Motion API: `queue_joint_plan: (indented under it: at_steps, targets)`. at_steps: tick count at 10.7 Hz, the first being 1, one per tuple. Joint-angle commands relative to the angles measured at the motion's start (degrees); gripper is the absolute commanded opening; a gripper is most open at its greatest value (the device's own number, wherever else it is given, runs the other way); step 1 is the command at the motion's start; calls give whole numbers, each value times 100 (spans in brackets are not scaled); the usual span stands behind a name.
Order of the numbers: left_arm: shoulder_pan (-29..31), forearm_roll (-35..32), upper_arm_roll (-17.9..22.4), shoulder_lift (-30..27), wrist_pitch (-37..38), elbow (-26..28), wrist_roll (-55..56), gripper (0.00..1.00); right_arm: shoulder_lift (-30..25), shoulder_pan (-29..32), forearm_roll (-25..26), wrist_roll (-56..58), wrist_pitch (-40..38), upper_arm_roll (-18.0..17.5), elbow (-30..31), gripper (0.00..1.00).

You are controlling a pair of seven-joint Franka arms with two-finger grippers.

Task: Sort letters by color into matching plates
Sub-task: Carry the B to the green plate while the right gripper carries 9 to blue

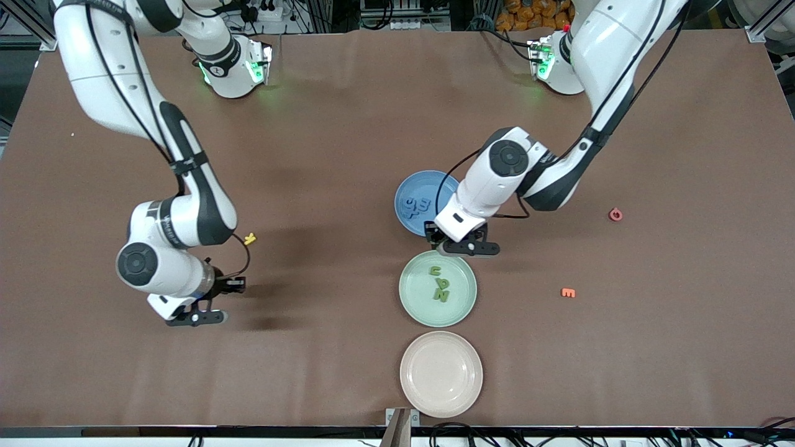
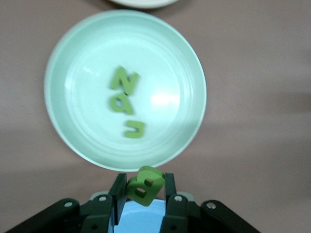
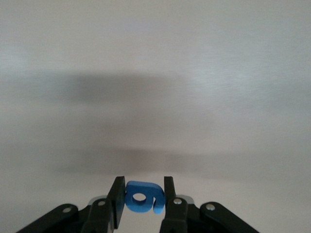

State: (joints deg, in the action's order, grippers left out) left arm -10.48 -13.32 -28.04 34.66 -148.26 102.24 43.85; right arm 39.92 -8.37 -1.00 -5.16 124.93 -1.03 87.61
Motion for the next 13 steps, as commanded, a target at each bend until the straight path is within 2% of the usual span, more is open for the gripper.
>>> queue_joint_plan:
  at_steps: [1, 3, 6, 8, 9, 10, 11, 12, 13]
  targets:
    - [-270, -145, 193, 453, 42, -529, 203, 0, -213, -742, -67, -756, -57, -2, 90, 29]
    - [-410, -145, 315, 682, 42, -915, 194, 0, -204, -1349, -146, -881, -39, 15, 46, 29]
    - [-989, -145, 1035, 1129, -194, -1311, 124, 1, -169, -2079, -339, -1057, -65, 15, 28, 30]
    - [-1097, -145, 1195, 1236, -274, -1356, 54, 4, -134, -2361, -392, -1110, -284, 6, 28, 30]
    - [-1097, -145, 1204, 1263, -274, -1373, -16, 12, -116, -2545, -427, -1206, -311, 6, 28, 30]
    - [-1088, -145, 1230, 1263, -274, -1426, -26, 37, -107, -2686, -428, -1355, -329, -11, 28, 30]
    - [-1079, -136, 1239, 1263, -274, -1435, -17, 50, -107, -2835, -428, -1426, -425, -55, 28, 30]
    - [-1044, -145, 1248, 1237, -265, -1444, -17, 69, -81, -2950, -462, -1487, -452, -64, 28, 30]
    - [-1027, -145, 1274, 1193, -265, -1444, -17, 100, -64, -3064, -480, -1584, -452, -107, 28, 30]
